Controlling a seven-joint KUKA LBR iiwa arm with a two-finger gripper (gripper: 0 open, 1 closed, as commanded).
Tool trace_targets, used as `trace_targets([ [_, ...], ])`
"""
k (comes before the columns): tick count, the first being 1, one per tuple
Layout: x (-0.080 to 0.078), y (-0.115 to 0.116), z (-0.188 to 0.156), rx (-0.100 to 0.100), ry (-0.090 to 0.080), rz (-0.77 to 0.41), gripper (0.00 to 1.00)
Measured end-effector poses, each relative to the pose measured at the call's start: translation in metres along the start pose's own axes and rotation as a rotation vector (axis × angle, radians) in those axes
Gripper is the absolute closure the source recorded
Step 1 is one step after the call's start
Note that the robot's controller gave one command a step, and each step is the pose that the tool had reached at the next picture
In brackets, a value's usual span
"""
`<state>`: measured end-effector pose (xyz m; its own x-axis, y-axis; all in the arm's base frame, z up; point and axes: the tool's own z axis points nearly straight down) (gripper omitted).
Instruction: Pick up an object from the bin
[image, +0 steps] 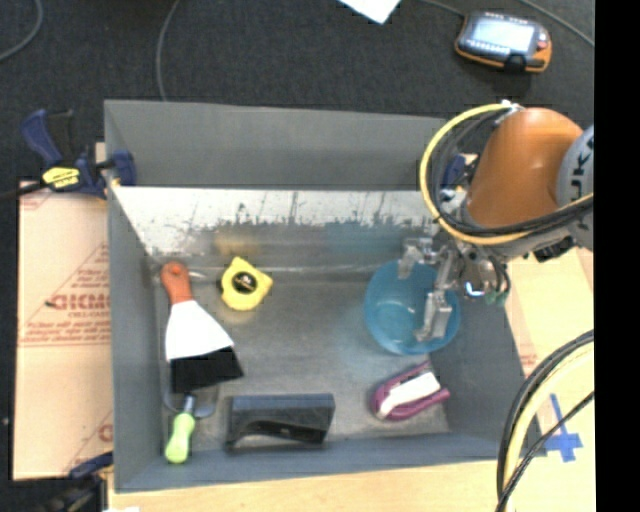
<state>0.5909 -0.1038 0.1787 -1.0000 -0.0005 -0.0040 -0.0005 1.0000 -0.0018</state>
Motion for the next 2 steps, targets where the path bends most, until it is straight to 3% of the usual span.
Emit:
trace_targets([
  [1,0.097,-0.045,0.108,0.0,-0.001,-0.238,0.0],
  [2,-0.052,-0.04,0.046,0.006,-0.012,-0.892,0.0],
])
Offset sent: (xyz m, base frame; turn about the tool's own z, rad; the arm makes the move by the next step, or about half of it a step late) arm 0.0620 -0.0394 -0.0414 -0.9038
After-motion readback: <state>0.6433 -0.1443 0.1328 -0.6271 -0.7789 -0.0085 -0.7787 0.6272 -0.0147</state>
